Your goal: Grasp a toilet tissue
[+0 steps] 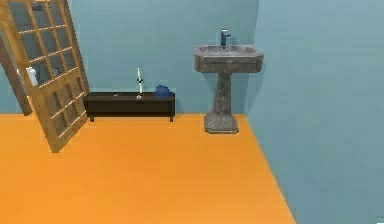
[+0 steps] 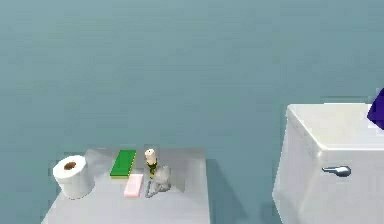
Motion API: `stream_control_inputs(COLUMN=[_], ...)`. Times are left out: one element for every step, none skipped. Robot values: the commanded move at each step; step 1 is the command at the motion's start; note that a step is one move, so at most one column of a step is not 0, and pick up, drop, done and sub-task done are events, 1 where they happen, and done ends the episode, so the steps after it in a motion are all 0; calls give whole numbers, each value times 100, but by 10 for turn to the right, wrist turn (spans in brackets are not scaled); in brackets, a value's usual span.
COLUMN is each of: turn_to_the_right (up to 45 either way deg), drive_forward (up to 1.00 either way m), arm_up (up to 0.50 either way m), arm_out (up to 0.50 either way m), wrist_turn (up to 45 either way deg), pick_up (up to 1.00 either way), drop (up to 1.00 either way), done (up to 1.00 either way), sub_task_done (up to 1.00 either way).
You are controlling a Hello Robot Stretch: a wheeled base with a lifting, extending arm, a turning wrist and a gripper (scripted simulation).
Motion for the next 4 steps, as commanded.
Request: stream_control_inputs(turn_to_the_right=[0, 0, 0, 0], drive_forward=[0, 0, 0, 0], arm_up=[50, 38, 0, 0], arm_out=[0, 0, 16, 0], wrist_turn=[0, 0, 0, 450], pick_up=[0, 0, 0, 0], drop=[0, 0, 0, 0], done=[0, 0, 0, 0], sub_task_done=[0, 0, 0, 0])
